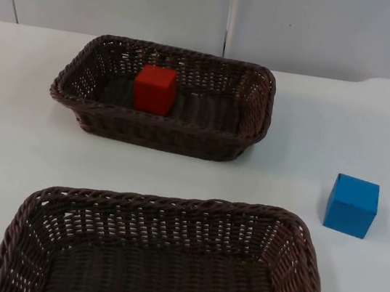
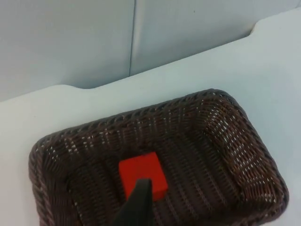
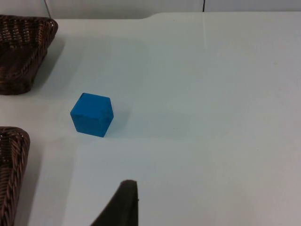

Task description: Pick up one cube with the left hand and place it into the upper basket. Pick up one cube with the right hand and place it into the lower basket.

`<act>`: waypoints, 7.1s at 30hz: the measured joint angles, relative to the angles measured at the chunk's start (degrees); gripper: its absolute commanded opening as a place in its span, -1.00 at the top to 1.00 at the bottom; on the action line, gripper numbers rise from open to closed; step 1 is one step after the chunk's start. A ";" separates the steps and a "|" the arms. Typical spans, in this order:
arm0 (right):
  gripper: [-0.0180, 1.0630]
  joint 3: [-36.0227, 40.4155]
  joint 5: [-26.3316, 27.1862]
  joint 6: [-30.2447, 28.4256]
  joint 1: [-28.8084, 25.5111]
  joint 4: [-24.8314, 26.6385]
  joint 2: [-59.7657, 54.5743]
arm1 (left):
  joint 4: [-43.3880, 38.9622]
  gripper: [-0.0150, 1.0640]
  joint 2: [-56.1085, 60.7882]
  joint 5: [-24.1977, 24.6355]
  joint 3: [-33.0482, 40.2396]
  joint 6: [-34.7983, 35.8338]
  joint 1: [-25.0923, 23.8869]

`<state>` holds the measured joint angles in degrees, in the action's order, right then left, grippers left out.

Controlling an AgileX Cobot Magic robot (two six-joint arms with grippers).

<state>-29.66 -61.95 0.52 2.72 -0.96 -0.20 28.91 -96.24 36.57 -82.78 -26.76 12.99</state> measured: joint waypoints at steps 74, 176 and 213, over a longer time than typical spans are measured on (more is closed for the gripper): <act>-0.97 0.00 0.00 -0.08 0.00 -0.02 0.00 | -2.72 -0.73 60.21 1.95 47.31 1.30 0.00; -0.97 -24.98 15.79 -3.34 0.00 5.69 -81.24 | -5.82 -0.73 64.68 4.96 47.64 2.74 0.00; -0.97 -33.08 28.00 -5.90 18.95 7.25 -92.23 | -5.93 -0.73 64.68 4.96 47.64 2.74 0.00</act>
<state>-62.74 -33.95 -5.38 21.67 6.29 -92.42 22.98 -31.56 41.53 -35.14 -24.02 12.99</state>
